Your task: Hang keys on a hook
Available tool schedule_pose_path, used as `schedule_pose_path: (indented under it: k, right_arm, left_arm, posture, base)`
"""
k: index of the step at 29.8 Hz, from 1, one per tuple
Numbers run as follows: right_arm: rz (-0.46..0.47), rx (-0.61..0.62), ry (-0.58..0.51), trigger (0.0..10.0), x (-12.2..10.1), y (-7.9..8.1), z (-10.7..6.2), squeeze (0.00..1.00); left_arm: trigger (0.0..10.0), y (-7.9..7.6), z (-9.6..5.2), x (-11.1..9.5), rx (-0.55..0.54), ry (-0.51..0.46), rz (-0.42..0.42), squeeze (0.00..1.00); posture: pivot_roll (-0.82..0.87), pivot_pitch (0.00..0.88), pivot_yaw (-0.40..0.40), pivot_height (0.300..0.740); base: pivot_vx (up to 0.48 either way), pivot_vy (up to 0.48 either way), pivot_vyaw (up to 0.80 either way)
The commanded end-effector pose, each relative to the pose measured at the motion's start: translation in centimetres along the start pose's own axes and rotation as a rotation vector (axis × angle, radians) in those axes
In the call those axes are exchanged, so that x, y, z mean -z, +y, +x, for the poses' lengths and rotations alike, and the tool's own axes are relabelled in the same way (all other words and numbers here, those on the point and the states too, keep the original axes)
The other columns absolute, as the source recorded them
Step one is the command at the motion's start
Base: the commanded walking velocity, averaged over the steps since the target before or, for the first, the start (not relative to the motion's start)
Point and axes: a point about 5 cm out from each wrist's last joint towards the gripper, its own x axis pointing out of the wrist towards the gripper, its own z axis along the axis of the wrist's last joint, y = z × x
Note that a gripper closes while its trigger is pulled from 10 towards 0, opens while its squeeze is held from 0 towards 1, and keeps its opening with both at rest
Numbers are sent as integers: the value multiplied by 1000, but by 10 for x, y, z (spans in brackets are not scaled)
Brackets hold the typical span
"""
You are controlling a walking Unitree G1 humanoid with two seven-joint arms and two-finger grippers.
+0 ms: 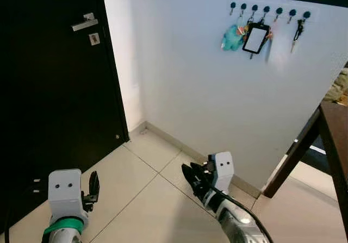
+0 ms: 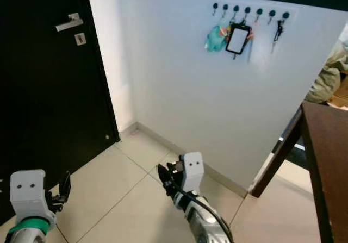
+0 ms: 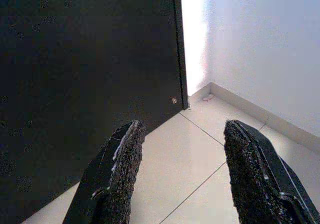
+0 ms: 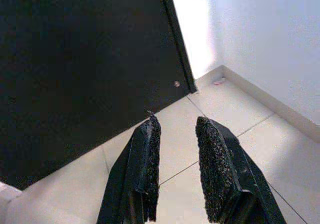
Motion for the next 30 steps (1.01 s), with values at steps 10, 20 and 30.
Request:
schedule_pose_path:
  k: [10,20,30]
  right_arm:
    - [21,-2,21,10000,6,1,-1,0]
    - [24,-3,19,10000,6,1,0,0]
    - [26,-4,18,10000,5,1,1,0]
  left_arm:
    - [10000,0,-1,0,16,8,-1,0]
    - [10000,1,0,-1,16,4,-7,0]
    - [10000,-2,-2,-7,40,-37,48,0]
  posture:
    - [-69,33,97,740]
    - [-64,38,98,740]
    - [-60,39,96,740]
  base:
    - [0,53,0]
    - [0,435,0]
    - [0,98,0]
